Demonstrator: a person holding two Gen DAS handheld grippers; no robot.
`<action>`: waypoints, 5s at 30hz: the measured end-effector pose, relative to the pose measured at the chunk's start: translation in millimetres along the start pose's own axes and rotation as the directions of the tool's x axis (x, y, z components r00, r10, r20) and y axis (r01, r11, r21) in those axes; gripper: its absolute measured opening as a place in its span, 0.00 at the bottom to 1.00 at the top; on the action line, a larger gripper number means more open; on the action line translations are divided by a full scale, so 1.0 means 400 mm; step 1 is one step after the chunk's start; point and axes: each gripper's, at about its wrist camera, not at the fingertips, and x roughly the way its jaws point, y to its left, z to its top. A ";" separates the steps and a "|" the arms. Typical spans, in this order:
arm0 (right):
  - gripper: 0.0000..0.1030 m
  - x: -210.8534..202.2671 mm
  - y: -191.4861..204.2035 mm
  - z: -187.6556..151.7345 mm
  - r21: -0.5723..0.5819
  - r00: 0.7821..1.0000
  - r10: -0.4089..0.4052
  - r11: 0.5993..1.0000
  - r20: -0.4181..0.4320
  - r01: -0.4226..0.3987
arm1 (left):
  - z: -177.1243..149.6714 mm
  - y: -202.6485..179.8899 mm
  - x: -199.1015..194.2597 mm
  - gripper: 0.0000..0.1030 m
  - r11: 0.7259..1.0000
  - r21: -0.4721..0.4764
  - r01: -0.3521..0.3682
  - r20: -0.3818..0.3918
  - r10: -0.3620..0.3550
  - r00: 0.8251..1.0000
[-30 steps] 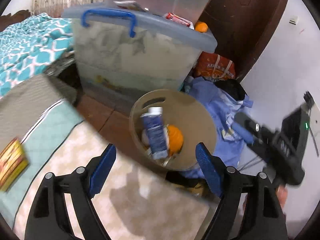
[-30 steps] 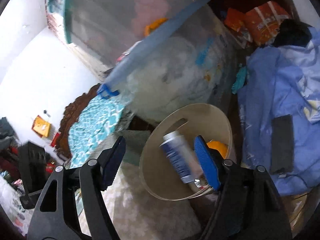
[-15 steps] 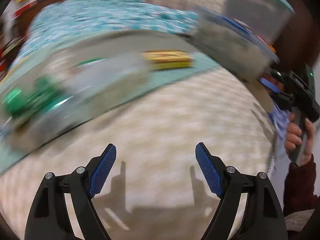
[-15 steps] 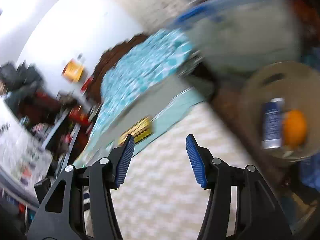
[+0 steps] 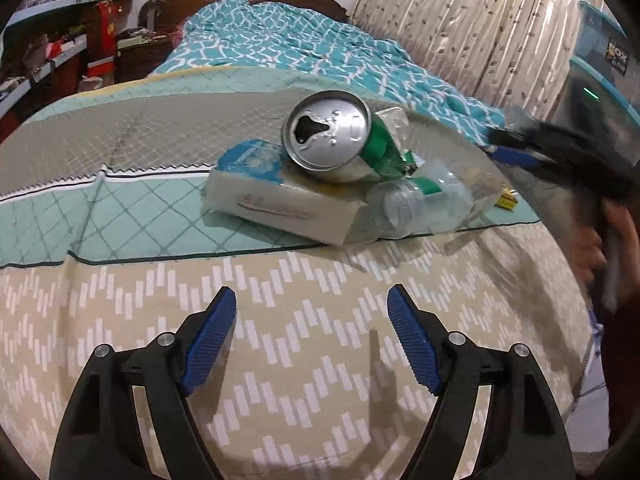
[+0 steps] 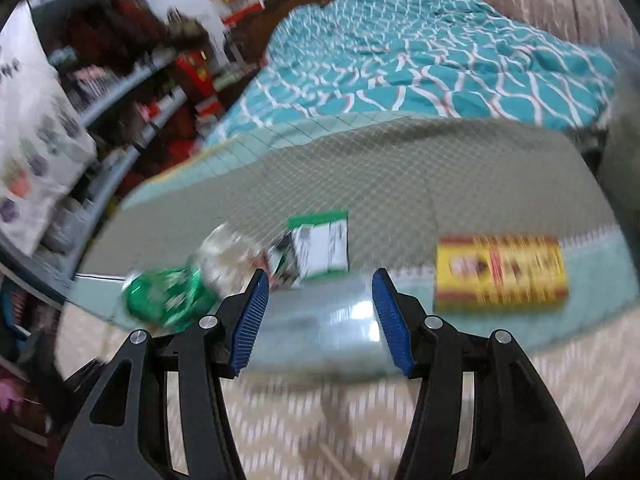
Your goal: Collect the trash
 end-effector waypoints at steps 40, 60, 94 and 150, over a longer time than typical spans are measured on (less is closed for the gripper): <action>0.38 -0.069 0.007 -0.014 0.114 0.976 0.216 0.971 -0.024 -0.212 | -0.002 0.102 -0.018 0.72 0.958 -0.206 0.201 0.068 -0.190 0.979; 0.86 -0.392 -0.370 -0.524 0.392 0.968 0.090 0.902 0.234 -0.179 | 0.046 -0.105 -0.120 0.74 0.956 -0.016 0.294 0.068 -0.292 0.954; 0.08 -0.363 -0.478 -0.497 0.215 0.997 -0.002 0.977 0.079 -0.015 | -0.039 -0.635 0.036 0.84 0.792 0.509 0.336 -0.221 -0.257 0.941; 0.81 -0.659 -0.700 -0.632 0.556 0.861 -0.255 0.830 0.439 -0.037 | 0.145 -1.035 0.107 0.74 0.659 0.369 0.656 -0.372 -0.541 0.754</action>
